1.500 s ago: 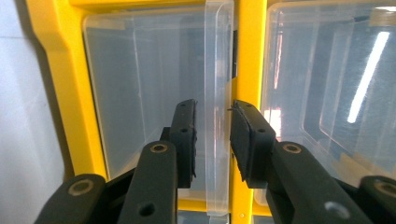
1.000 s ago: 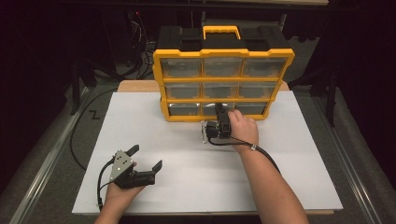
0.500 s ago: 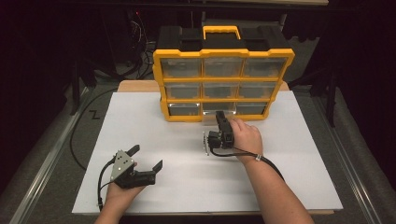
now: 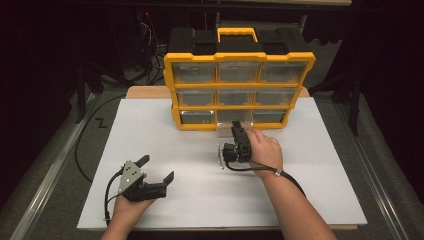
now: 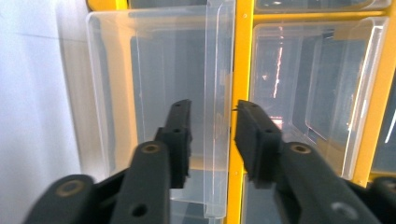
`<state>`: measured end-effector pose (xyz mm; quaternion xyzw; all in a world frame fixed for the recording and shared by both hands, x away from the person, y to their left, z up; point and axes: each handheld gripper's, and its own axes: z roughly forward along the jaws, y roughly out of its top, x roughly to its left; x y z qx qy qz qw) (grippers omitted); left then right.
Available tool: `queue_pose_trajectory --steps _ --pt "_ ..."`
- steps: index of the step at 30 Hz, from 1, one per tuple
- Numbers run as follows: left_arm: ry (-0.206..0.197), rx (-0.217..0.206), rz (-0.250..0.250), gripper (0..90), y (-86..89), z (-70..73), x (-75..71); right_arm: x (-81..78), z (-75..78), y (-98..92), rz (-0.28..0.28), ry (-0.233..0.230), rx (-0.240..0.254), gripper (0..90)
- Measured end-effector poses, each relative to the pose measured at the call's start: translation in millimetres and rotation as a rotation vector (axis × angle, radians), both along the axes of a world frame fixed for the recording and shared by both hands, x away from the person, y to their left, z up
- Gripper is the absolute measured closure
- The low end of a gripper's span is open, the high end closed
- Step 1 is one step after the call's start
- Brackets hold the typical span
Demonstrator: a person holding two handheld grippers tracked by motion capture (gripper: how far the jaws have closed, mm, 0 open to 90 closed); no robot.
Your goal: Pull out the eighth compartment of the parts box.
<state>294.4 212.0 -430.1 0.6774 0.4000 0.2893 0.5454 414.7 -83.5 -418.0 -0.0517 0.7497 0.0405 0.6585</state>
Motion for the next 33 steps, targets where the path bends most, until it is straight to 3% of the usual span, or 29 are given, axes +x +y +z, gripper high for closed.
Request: queue_pose_trajectory --steps 3,9,14,17,33 --pt "-0.001 -0.002 0.001 0.9 0.1 0.2 0.0 2.1 2.8 -0.9 -0.007 0.011 -0.002 64.8" --pt "0.003 0.001 -0.001 0.9 -0.4 -0.4 -0.2 8.1 5.1 -4.3 -0.046 0.088 -0.002 61.6" --pt "0.005 0.009 -0.003 0.9 -1.2 -0.8 0.1 7.2 7.7 -4.9 -0.046 0.087 -0.001 68.7" --pt "0.006 0.009 -0.003 0.9 -1.2 -0.8 0.4 6.0 10.2 -5.1 -0.042 0.081 -0.005 77.6" --pt "-0.001 0.010 -0.002 1.0 -1.9 -0.2 -0.4 -18.6 9.7 -12.4 -0.023 0.061 0.000 78.1"
